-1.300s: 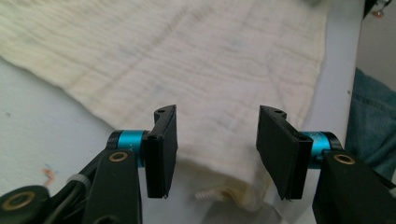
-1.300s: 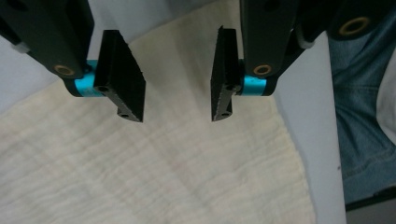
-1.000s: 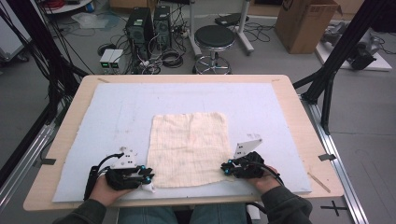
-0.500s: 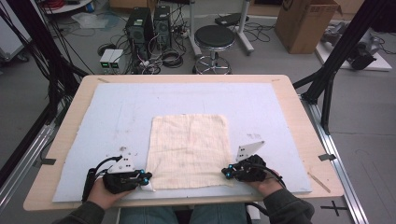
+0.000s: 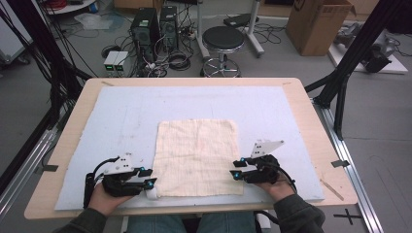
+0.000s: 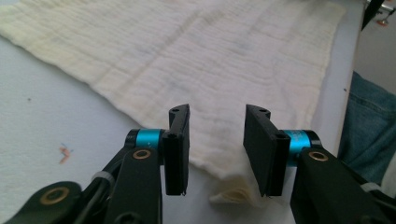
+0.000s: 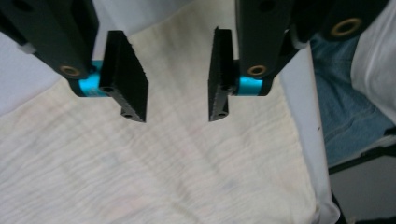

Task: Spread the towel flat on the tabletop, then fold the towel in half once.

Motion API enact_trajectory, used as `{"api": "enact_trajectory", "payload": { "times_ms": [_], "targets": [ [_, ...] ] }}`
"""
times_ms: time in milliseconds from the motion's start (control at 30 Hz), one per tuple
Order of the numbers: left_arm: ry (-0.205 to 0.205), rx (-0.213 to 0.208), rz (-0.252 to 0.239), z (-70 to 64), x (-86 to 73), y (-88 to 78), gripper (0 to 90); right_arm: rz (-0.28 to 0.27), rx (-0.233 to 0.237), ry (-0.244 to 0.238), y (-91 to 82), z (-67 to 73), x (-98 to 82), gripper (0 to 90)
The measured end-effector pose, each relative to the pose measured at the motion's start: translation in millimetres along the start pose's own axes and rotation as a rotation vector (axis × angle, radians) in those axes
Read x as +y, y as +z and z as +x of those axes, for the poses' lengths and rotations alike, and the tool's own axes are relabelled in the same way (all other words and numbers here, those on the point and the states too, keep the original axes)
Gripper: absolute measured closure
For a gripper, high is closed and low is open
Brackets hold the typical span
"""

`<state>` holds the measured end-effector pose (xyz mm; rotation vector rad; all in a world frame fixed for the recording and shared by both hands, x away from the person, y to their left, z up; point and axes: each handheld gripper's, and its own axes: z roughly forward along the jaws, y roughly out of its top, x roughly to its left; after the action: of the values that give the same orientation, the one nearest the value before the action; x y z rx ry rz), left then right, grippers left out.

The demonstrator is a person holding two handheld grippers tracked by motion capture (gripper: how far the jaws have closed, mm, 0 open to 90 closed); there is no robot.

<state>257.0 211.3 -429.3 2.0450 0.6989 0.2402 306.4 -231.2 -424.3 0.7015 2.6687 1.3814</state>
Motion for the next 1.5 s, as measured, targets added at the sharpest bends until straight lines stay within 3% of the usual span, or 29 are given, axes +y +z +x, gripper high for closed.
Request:
{"api": "enact_trajectory", "payload": {
  "times_ms": [133, 333, 500, 833, 1133, 1333, 1500],
  "targets": [
    [-0.017, 0.019, -0.028, 2.7, 4.8, 0.7, 55.7, -0.034, -0.018, 0.019, 0.5, -5.0, 6.1, 44.9],
    [-0.027, 0.033, -0.049, 6.6, 11.2, 3.5, 49.0, -0.039, -0.04, 0.038, 4.2, -11.6, 11.7, 33.3],
    [-0.035, 0.054, -0.055, 10.1, 18.0, 6.6, 44.8, -0.043, -0.073, 0.053, 9.5, -19.2, 16.9, 28.8],
    [-0.054, 0.078, -0.069, 17.4, 23.7, 8.7, 42.9, -0.051, -0.09, 0.049, 18.4, -24.4, 28.7, 27.6],
    [-0.038, 0.085, -0.053, 17.9, 23.8, 9.2, 42.7, -0.044, -0.089, 0.046, 19.5, -24.5, 28.7, 27.8],
    [-0.073, 0.092, -0.049, 26.7, 24.3, 8.4, 43.6, -0.033, -0.091, 0.055, 20.2, -28.6, 28.4, 28.3],
    [-0.082, 0.101, -0.047, 37.7, 35.9, 10.2, 44.7, -0.042, -0.098, 0.061, 17.3, -37.9, 33.1, 30.5]
  ]
}}
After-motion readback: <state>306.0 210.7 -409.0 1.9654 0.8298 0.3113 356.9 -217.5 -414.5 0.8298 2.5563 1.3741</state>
